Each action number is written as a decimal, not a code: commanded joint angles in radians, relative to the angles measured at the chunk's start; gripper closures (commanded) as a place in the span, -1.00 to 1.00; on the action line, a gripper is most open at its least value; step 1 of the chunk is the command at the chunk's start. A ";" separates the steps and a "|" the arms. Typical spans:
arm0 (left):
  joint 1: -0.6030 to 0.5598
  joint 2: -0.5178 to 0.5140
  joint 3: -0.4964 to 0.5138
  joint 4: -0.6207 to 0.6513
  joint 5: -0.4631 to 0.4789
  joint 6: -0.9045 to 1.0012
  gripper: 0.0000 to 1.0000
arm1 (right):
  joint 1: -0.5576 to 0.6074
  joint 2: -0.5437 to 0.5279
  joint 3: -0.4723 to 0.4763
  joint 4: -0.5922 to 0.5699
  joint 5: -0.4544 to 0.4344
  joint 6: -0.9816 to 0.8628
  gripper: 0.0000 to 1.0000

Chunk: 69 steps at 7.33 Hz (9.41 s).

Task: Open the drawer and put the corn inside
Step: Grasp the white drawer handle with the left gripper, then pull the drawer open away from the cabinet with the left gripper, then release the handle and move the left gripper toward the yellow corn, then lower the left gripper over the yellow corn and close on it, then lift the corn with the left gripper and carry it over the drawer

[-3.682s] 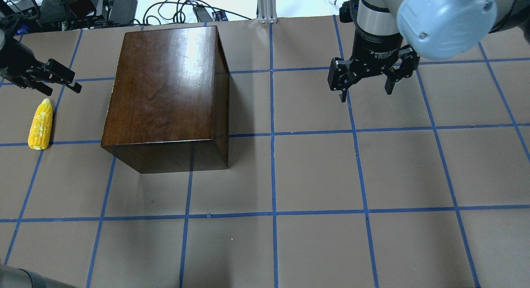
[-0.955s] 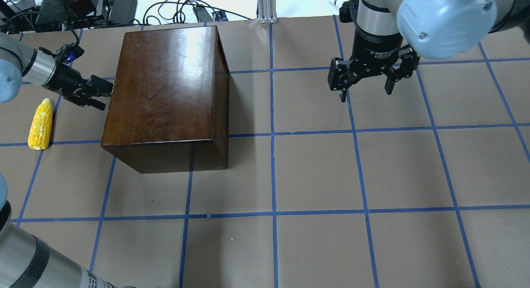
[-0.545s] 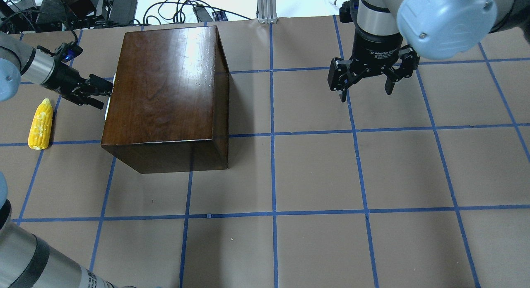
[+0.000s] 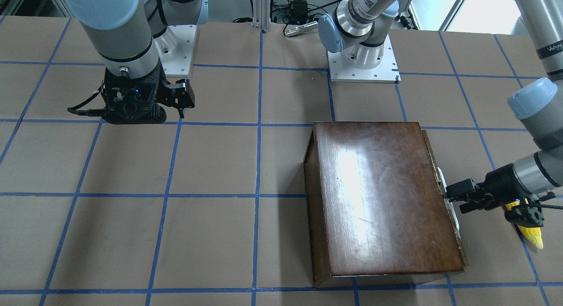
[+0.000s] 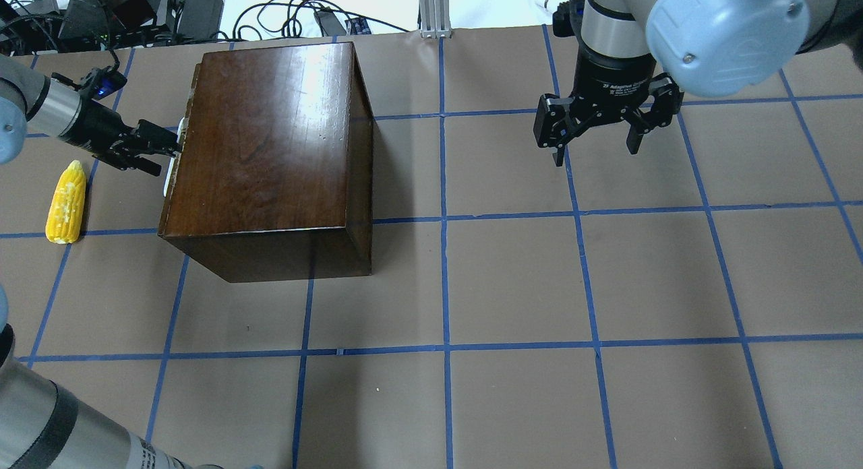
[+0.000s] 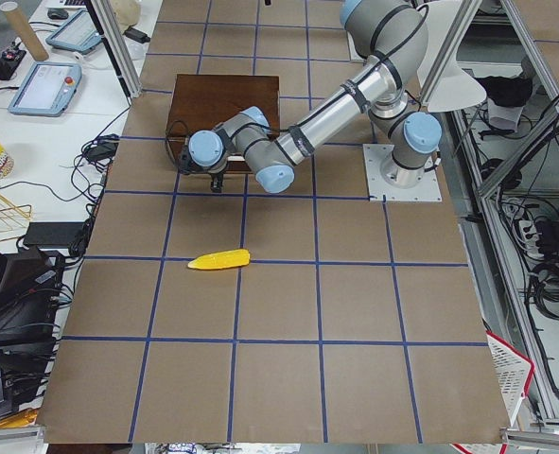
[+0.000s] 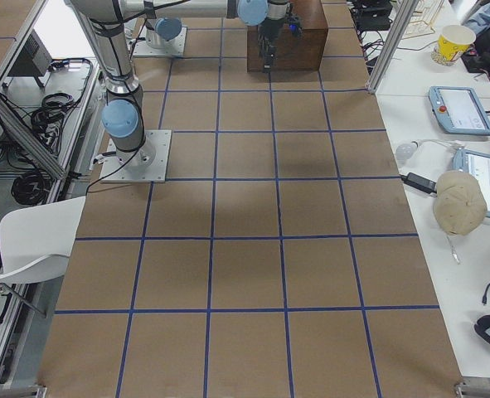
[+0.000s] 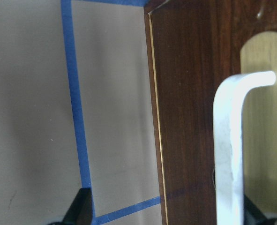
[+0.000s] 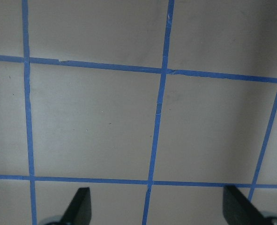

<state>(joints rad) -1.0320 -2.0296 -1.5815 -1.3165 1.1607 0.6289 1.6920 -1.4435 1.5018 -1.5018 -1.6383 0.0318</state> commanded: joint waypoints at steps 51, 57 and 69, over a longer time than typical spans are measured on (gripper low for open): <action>0.170 -0.139 0.198 0.062 0.361 -0.077 -1.00 | 0.000 0.000 0.000 0.000 0.000 -0.001 -1.00; 0.170 -0.241 0.202 0.149 0.432 -0.072 -1.00 | 0.000 0.000 0.000 0.000 0.000 -0.001 -1.00; 0.142 -0.077 0.363 -0.126 0.422 -0.046 1.00 | 0.000 0.000 0.000 0.000 0.000 -0.001 -1.00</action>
<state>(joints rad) -0.8814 -2.1515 -1.2620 -1.3598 1.5889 0.5796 1.6920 -1.4435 1.5018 -1.5018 -1.6383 0.0311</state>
